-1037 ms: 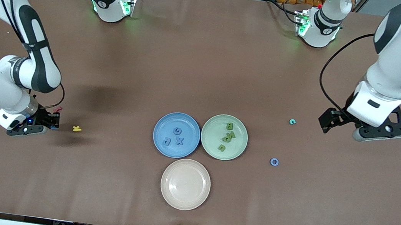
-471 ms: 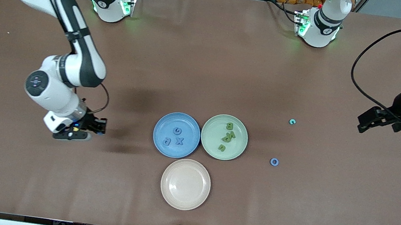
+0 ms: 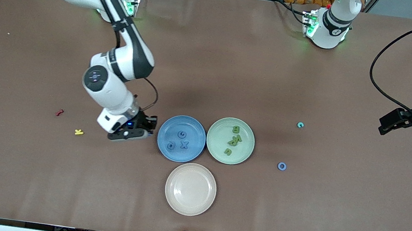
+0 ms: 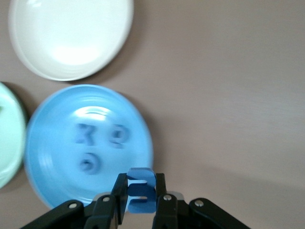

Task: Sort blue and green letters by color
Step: 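Carry the blue m to the blue plate while the left gripper withdraws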

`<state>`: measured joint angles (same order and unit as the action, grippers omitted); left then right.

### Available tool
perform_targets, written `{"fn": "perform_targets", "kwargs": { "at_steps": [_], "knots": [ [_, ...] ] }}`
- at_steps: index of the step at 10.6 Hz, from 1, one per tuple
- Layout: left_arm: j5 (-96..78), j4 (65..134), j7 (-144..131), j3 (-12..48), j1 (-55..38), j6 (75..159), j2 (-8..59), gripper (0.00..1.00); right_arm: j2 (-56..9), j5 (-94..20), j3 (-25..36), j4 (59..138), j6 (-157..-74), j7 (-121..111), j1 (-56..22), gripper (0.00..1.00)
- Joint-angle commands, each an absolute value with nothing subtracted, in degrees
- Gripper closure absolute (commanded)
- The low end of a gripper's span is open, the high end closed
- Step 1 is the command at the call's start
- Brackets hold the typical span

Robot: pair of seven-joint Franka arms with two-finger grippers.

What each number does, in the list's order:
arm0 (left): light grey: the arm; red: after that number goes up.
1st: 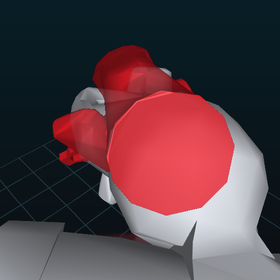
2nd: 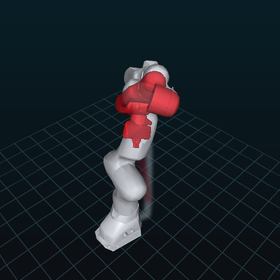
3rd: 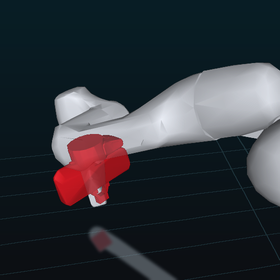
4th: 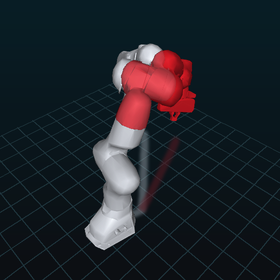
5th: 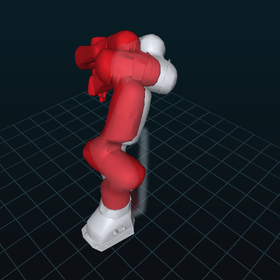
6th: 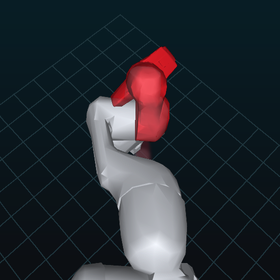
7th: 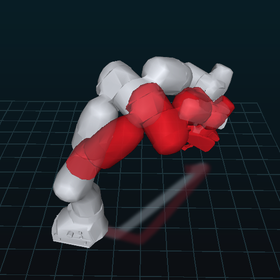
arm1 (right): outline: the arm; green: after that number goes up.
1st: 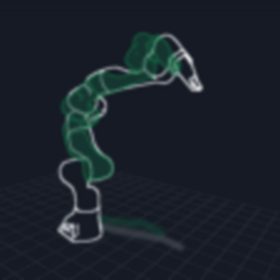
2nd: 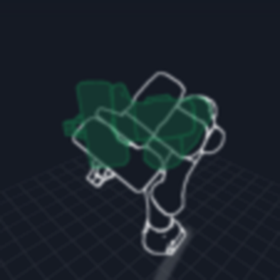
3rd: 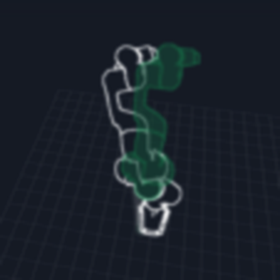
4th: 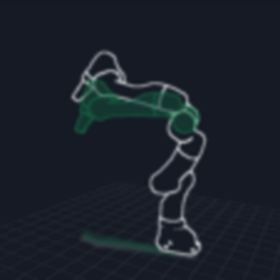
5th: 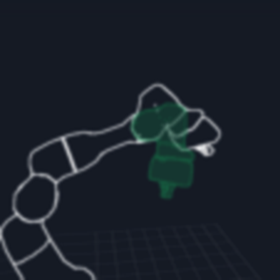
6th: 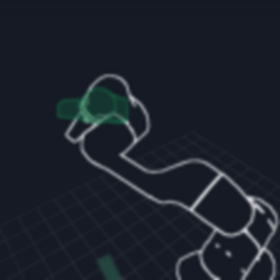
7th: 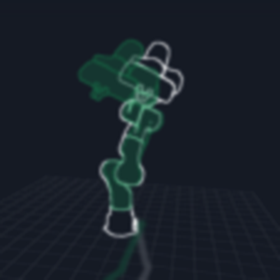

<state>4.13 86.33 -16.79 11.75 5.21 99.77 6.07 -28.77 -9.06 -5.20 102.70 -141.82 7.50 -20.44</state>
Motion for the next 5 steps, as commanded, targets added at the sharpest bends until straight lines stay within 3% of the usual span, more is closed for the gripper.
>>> {"fn": "perform_targets", "kwargs": {
  "at_steps": [1,3,4,5],
  "knots": [
    [0.8,86.4,-15.0,11.3,5.7,98.3,4.9,0.00,-34.7,-9.7,-4.9,94.3,-142.5,9.8,-25.4,0.81],
    [0.7,86.5,-15.0,11.3,5.7,98.1,4.9,0.00,-37.3,-9.2,-4.9,92.8,-146.0,10.1,-26.7,0.79],
    [0.7,86.5,-15.0,11.4,5.7,97.7,4.9,0.00,-38.1,-8.3,-4.9,92.7,-148.0,10.1,-26.7,0.53],
    [0.7,86.5,-15.0,11.5,5.5,97.2,4.9,0.00,-38.4,-8.7,-4.9,92.8,-149.8,10.8,-26.7,0.01]
  ]
}}
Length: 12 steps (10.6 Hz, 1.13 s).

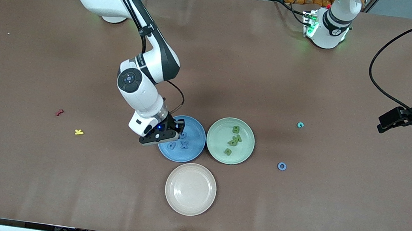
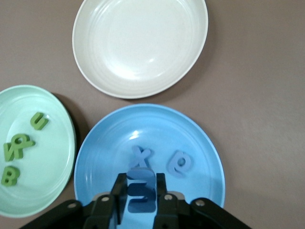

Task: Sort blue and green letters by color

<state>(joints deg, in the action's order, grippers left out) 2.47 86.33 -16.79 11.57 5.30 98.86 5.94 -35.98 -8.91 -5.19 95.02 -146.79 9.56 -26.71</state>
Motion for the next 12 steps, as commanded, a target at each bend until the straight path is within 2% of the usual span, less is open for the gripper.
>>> {"fn": "perform_targets", "kwargs": {
  "at_steps": [1,5,9,12],
  "knots": [
    [0.7,86.5,-15.0,11.7,5.5,97.2,4.9,0.00,-38.2,-8.7,-4.9,92.8,-149.7,10.9,-26.5,0.00],
    [0.9,86.5,-14.5,12.4,4.7,95.1,4.9,0.00,-35.3,-8.2,-4.8,93.2,-141.3,10.0,-22.3,0.00],
    [0.9,86.4,-11.2,13.4,4.8,94.7,4.9,0.00,-30.4,-7.8,-4.4,93.8,-130.1,7.9,-12.7,0.00],
    [0.8,86.5,-11.9,13.3,4.7,94.3,3.6,0.00,-26.5,0.4,-4.4,94.7,-124.0,7.8,-5.3,0.00]
  ]
}}
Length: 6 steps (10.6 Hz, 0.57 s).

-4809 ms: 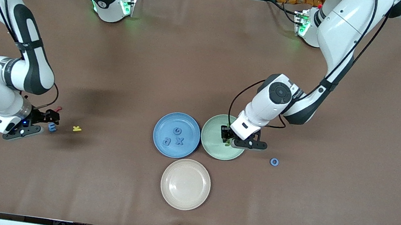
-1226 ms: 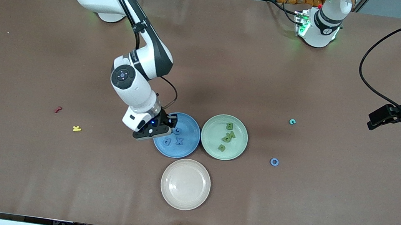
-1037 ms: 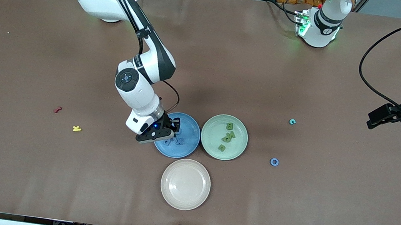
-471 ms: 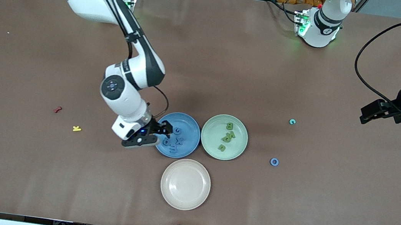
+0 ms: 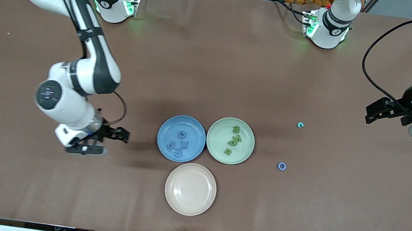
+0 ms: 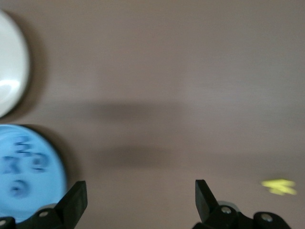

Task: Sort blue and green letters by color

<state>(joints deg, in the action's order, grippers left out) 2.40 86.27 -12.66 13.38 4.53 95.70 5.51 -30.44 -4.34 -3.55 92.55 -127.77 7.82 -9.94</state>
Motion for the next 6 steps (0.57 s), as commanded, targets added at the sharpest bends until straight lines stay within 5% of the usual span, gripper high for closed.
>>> {"fn": "perform_targets", "kwargs": {
  "at_steps": [1,6],
  "knots": [
    [0.8,86.5,-12.0,13.3,4.7,94.2,3.3,0.00,-25.3,0.7,-4.4,94.9,-122.3,7.6,-3.1,0.00],
    [0.7,86.7,-14.1,13.2,4.7,94.2,2.4,0.00,-15.4,0.8,-3.3,96.5,-113.2,-0.5,2.4,0.00]
  ]
}}
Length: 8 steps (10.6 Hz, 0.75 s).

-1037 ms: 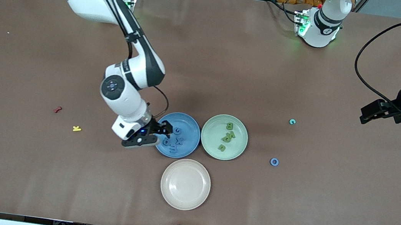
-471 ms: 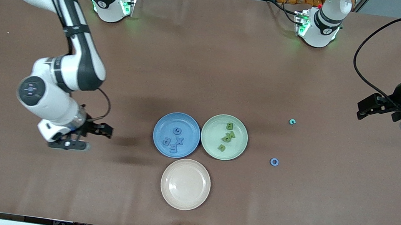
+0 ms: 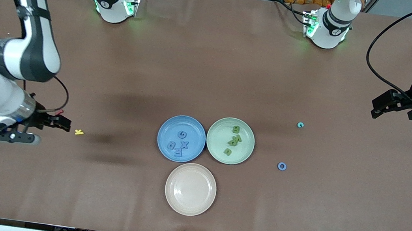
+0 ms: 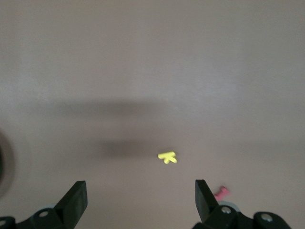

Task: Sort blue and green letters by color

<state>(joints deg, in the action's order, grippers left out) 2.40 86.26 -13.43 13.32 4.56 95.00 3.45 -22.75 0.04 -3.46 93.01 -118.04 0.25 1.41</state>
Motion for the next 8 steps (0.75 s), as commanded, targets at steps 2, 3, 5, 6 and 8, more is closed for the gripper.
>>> {"fn": "perform_targets", "kwargs": {
  "at_steps": [2,3,5,6,8],
  "knots": [
    [0.7,86.7,-14.2,13.2,4.7,94.2,2.5,0.00,-10.9,0.8,-2.1,96.4,-107.9,-0.2,2.5,0.00],
    [0.7,86.7,-14.2,13.2,4.7,94.2,2.5,0.00,-8.5,0.8,-1.1,96.2,-104.9,-0.1,2.4,0.00],
    [0.7,86.7,-14.0,13.2,4.7,94.3,2.6,0.00,-4.1,0.7,2.1,95.5,-99.7,0.2,1.5,0.00],
    [0.7,86.6,-13.6,13.1,4.7,94.3,2.7,0.00,-2.6,0.8,2.5,94.3,-98.2,0.3,1.0,0.00],
    [0.7,86.5,-13.6,13.2,4.7,94.3,2.7,0.00,-2.0,0.9,3.4,89.9,-92.9,1.8,0.5,0.00]
  ]
}}
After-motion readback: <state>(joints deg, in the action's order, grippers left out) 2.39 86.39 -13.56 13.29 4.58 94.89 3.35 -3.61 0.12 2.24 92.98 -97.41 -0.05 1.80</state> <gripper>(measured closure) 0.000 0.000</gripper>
